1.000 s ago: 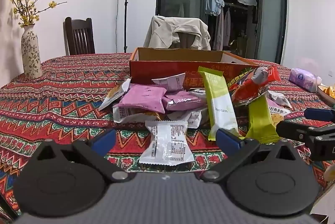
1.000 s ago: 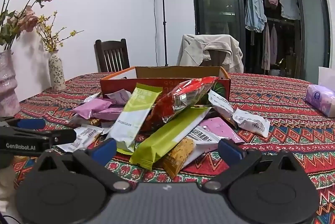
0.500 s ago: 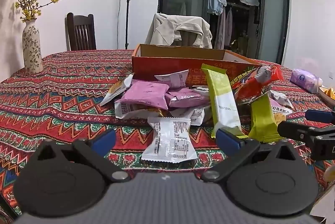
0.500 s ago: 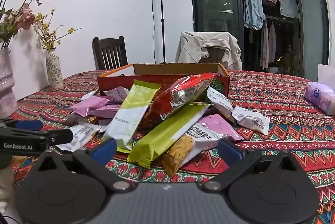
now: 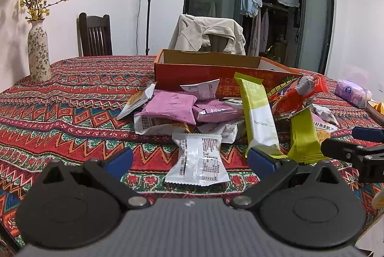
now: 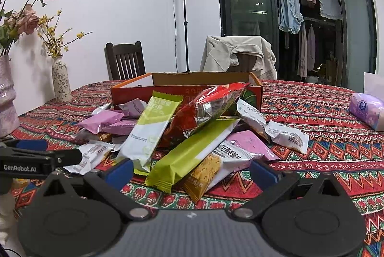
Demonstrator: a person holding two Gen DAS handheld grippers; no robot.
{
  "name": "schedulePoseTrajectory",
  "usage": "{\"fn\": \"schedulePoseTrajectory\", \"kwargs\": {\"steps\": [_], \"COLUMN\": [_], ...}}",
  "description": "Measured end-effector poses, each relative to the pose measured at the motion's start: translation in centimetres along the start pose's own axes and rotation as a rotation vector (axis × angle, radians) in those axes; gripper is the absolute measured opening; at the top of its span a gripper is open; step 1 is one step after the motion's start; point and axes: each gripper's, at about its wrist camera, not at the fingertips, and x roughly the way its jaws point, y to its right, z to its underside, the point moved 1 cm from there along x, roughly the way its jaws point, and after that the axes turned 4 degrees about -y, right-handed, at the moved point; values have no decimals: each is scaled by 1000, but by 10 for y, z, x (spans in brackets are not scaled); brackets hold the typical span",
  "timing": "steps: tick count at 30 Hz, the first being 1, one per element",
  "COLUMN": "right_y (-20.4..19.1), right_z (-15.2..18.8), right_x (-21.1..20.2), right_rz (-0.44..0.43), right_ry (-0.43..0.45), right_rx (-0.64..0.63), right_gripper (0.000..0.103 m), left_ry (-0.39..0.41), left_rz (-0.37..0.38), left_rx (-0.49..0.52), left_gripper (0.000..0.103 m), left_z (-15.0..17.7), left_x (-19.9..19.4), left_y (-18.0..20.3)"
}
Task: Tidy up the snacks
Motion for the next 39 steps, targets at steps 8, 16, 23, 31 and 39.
{"fn": "schedulePoseTrajectory", "kwargs": {"steps": [8,16,23,31,39], "right_y": [1,1,1,1,0], "right_z": [0,0,0,0,0], "right_x": [0,0,1,2,3], "right_rz": [1,1,1,1,3], "right_ry": [0,-1,-2,-2,-2], "right_rx": [1,1,0,1,0], "right_gripper": [103,103,103,103,103], "left_ry": [4,3,4,3,9], "left_rz": [-3,-7,-7,-7,-11], "left_rx": [-6,-10,-9,-9,-12], "left_gripper": [103,103,103,103,103], "left_z": [0,1,1,1,1], "left_x": [-1,-1,-1,-1,-1], "left_y": [-2,-2,-3,-3,-4]}}
